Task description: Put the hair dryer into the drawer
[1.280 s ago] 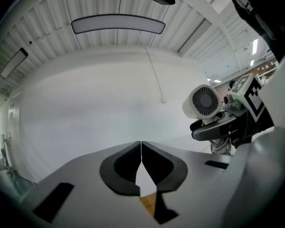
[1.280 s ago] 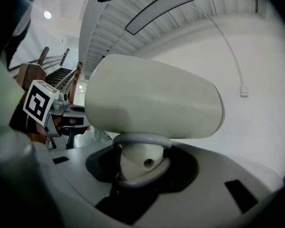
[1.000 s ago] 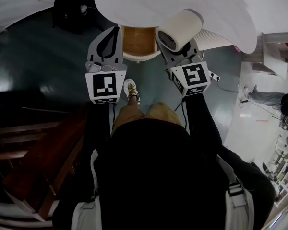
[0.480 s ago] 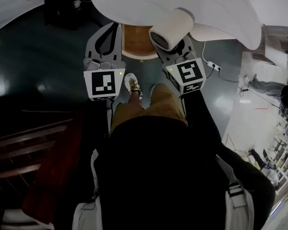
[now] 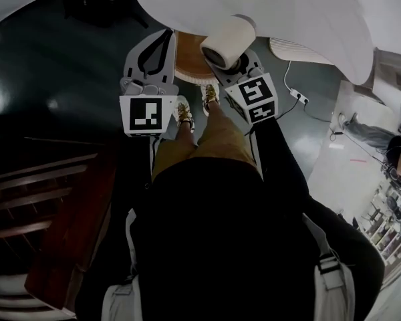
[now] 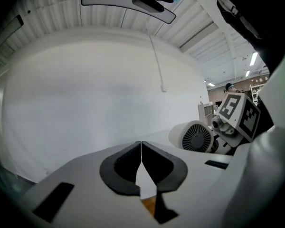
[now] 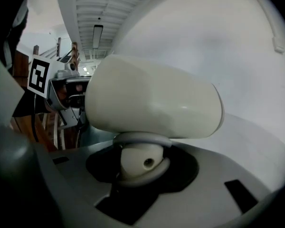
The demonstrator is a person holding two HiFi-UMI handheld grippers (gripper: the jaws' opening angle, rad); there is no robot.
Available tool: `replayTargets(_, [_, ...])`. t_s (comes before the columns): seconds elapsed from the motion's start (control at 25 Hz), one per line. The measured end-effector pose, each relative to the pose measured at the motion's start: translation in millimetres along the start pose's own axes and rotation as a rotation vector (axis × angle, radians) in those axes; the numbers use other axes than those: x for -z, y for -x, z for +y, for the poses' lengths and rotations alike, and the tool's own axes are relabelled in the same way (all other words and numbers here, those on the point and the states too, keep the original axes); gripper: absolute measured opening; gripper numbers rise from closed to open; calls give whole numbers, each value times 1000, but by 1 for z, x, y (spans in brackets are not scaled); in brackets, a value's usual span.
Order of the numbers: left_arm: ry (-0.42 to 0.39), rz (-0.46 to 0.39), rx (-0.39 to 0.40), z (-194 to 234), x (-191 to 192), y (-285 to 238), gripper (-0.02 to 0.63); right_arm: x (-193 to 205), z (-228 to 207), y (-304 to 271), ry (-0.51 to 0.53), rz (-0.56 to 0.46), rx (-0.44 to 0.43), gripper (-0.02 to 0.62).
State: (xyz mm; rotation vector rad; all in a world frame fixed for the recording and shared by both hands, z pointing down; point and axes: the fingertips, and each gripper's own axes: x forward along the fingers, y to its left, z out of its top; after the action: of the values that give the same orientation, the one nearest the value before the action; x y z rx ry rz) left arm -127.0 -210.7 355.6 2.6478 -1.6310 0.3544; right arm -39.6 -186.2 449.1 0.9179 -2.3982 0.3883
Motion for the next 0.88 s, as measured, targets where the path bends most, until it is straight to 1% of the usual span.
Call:
replayTargets(0.24, [77,16,-86,18,4,-14,18,17,-8,-25,51,97,-107,201])
replayTargets(0.56, [77,63,-123,24,19,-27,18,40,8,-49,189,217,-278,201])
replayTargets(0.72, [98,77,-151,26,25,-29,18,59,13,-58,305,286,-342,201])
replayTargets(0.88, [103,107,-169,27,34,-27,18,75,20,-66,390,346,-414,201])
